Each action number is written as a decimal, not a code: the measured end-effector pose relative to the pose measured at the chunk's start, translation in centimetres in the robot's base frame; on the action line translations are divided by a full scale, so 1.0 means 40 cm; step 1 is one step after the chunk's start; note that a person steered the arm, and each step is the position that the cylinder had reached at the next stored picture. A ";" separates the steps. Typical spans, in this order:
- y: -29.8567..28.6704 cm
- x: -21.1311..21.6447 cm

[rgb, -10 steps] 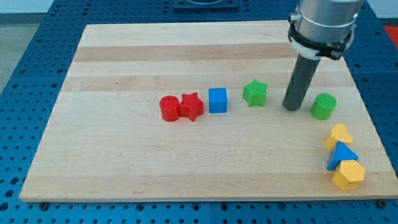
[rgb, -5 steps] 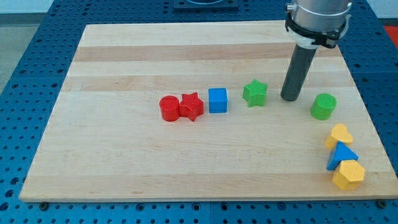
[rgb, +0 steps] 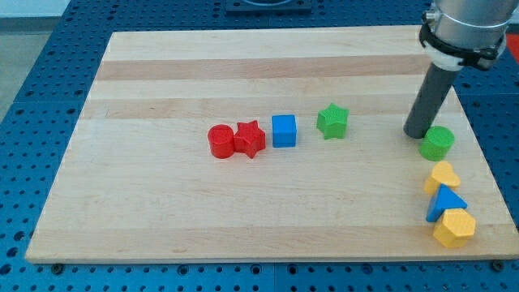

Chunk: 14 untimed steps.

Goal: Push the green circle into the heart

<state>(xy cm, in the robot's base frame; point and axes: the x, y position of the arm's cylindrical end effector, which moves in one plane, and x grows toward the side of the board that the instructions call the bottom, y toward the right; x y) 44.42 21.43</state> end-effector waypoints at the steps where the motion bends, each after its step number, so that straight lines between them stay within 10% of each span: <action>1: 0.000 0.000; 14: -0.075 0.024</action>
